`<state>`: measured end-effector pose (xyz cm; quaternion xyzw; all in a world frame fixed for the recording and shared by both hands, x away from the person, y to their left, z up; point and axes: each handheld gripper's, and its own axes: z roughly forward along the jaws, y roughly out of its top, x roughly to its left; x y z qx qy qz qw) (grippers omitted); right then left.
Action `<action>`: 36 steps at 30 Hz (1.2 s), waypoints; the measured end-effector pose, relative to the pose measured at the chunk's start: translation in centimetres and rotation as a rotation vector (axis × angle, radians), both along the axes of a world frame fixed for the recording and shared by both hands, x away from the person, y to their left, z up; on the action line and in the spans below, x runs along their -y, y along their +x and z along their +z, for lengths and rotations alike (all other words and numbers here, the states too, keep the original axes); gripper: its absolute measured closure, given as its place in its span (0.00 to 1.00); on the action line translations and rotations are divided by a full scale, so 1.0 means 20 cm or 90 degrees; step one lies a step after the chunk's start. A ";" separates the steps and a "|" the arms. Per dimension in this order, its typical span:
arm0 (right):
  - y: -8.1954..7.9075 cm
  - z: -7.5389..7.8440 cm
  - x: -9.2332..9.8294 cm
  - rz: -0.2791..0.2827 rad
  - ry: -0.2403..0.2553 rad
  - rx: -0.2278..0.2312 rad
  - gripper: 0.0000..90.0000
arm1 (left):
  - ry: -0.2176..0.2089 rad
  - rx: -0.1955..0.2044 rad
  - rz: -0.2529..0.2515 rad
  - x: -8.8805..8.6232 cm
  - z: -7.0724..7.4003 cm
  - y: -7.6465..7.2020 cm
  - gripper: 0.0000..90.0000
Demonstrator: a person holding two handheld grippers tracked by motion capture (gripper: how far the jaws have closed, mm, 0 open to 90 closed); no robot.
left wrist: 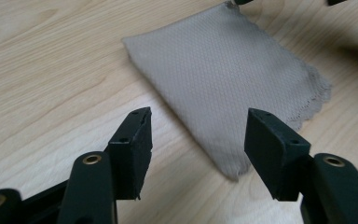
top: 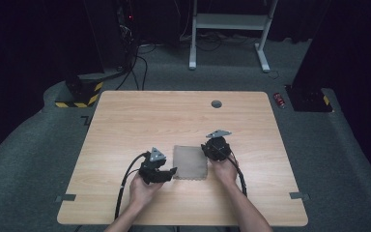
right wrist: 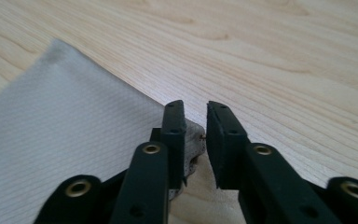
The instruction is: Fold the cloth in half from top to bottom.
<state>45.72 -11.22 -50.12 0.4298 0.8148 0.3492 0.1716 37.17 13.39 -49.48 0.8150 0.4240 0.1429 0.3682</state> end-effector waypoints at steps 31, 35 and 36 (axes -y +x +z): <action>-0.42 -0.02 0.27 0.035 0.034 0.030 0.67 | -0.025 0.011 0.040 -0.20 -0.04 -0.11 0.42; -0.46 -0.05 0.36 0.004 0.035 0.023 0.67 | -0.037 0.006 0.073 -0.30 -0.07 -0.12 0.42; -0.46 -0.05 0.36 0.004 0.035 0.023 0.67 | -0.037 0.006 0.073 -0.30 -0.07 -0.12 0.42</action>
